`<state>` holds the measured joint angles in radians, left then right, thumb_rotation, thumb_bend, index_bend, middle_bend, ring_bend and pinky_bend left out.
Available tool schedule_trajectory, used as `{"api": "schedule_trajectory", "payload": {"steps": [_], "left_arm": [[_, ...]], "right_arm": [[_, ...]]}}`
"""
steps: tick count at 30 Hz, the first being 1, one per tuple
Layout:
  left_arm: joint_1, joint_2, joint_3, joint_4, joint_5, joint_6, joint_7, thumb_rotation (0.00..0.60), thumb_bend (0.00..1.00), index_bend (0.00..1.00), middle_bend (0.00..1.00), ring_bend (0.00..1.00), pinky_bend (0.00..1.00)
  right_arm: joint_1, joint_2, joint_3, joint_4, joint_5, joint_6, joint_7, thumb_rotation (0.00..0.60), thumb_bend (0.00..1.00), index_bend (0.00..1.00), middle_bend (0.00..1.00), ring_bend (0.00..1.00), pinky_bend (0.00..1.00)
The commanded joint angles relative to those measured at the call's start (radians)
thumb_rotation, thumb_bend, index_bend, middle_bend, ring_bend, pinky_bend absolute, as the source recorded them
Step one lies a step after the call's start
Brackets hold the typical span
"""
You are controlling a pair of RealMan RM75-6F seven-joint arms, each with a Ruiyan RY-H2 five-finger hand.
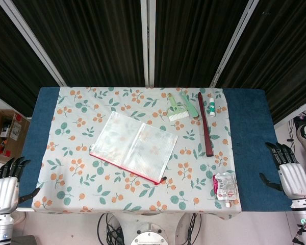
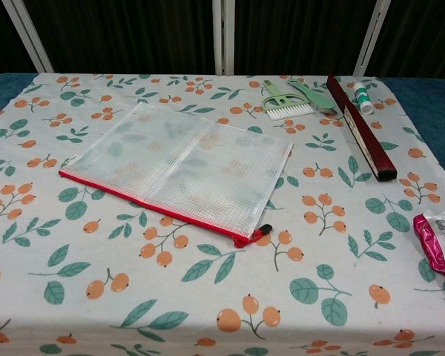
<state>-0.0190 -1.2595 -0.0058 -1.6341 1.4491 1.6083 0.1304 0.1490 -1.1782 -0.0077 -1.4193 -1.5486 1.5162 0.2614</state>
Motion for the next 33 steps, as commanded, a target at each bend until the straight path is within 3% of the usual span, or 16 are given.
{"api": "schedule_trajectory", "payload": {"steps": [1, 10, 15, 18, 26, 33], "left_arm": [[0.002, 0.000, -0.001, 0.000, 0.002, -0.005, 0.001, 0.600, 0.06, 0.21, 0.15, 0.09, 0.15], [-0.041, 0.008, 0.006, -0.044, 0.111, -0.031, 0.058, 0.600, 0.06, 0.21, 0.15, 0.09, 0.15], [-0.161, -0.003, -0.013, -0.098, 0.227, -0.146, 0.105, 0.600, 0.07, 0.22, 0.15, 0.09, 0.15], [-0.254, -0.031, -0.029, -0.117, 0.257, -0.267, 0.117, 0.600, 0.07, 0.23, 0.15, 0.09, 0.15], [-0.456, -0.218, -0.075, -0.045, 0.208, -0.553, 0.168, 0.600, 0.08, 0.23, 0.15, 0.09, 0.15], [-0.560, -0.348, -0.116, 0.035, 0.095, -0.695, 0.221, 0.600, 0.09, 0.23, 0.15, 0.09, 0.15]], "right_arm": [[-0.001, 0.004, 0.005, -0.008, 0.000, -0.002, -0.003, 0.600, 0.18, 0.00, 0.10, 0.00, 0.04], [-0.021, 0.029, 0.015, -0.023, -0.018, 0.028, 0.000, 0.600, 0.18, 0.00, 0.10, 0.00, 0.04], [-0.017, 0.042, 0.020, -0.036, -0.042, 0.033, -0.008, 0.600, 0.18, 0.00, 0.10, 0.00, 0.04], [-0.012, 0.047, 0.021, -0.046, -0.052, 0.027, -0.014, 0.600, 0.18, 0.00, 0.10, 0.00, 0.04], [-0.002, 0.034, 0.023, -0.039, -0.062, 0.007, -0.011, 0.600, 0.18, 0.00, 0.10, 0.00, 0.04], [0.002, 0.025, 0.026, -0.028, -0.062, -0.007, -0.007, 0.600, 0.18, 0.00, 0.10, 0.00, 0.04]]}}
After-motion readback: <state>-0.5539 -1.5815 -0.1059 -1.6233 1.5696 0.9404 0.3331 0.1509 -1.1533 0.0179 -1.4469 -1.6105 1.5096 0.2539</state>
